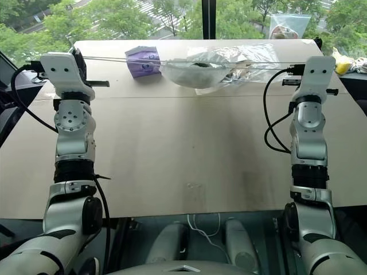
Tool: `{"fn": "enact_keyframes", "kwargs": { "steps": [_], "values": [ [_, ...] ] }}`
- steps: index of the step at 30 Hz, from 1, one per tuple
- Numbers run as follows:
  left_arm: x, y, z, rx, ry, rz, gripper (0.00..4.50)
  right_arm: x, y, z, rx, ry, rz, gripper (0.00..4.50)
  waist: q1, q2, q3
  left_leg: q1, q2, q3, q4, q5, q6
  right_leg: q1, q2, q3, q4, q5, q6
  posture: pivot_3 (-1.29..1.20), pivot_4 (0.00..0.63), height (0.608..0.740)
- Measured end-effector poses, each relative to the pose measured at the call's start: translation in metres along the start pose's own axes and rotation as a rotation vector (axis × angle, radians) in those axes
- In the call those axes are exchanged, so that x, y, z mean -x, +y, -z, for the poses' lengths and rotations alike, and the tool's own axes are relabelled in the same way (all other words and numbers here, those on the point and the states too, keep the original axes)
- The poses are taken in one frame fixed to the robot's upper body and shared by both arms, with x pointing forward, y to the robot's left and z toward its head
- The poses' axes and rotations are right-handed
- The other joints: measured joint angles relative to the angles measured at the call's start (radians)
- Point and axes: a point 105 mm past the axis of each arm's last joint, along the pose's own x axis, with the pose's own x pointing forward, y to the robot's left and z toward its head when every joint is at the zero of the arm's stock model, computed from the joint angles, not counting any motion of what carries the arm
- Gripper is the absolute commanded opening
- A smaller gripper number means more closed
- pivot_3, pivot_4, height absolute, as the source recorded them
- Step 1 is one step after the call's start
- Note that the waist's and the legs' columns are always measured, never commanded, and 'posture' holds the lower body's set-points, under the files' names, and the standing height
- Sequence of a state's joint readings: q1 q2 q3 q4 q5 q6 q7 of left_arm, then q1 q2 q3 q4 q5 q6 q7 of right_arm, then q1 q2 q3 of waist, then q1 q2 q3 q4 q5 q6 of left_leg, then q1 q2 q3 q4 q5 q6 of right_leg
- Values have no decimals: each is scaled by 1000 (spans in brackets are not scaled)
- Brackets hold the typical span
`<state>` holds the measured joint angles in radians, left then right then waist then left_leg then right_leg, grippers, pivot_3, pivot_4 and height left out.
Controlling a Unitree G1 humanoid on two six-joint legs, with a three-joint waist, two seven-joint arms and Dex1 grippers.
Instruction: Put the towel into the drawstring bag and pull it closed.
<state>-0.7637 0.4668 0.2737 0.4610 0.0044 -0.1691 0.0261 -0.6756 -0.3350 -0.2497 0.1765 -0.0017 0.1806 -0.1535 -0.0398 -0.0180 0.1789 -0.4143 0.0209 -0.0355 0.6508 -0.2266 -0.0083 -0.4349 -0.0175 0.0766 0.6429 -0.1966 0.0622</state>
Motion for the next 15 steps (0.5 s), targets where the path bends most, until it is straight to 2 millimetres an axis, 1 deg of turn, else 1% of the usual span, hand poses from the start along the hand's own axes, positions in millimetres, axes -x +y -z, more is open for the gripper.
{"fn": "enact_keyframes", "kwargs": {
  "steps": [4,7,9,11,12,15],
  "values": [
    [-10,2,3,10,3,-8,84,-1,-19,4,-63,26,86,0,0,0,0,0,0,0,0,0,0,0,0,0,0,0,0,0,150,740],
    [-14,2,7,16,7,-18,84,-1,-33,10,-112,63,164,0,-2,0,0,0,0,0,0,0,0,0,0,0,0,0,0,0,150,740],
    [-12,4,16,24,35,-36,84,2,-42,20,-179,113,242,0,-5,0,0,0,0,0,-1,0,0,0,0,0,0,0,0,0,150,740],
    [-8,11,29,77,84,-98,84,9,-50,36,-266,190,336,0,-6,0,0,0,1,0,-1,0,0,0,0,0,0,0,0,0,150,740],
    [-6,15,36,100,107,-135,84,11,-50,42,-289,223,364,0,-6,0,0,0,1,0,-1,0,0,-1,0,0,1,0,0,0,150,740],
    [-2,25,45,118,140,-211,84,16,-52,51,-333,271,414,0,-3,0,0,0,0,0,-1,0,0,-1,0,0,0,0,0,0,150,740]
  ]
}}
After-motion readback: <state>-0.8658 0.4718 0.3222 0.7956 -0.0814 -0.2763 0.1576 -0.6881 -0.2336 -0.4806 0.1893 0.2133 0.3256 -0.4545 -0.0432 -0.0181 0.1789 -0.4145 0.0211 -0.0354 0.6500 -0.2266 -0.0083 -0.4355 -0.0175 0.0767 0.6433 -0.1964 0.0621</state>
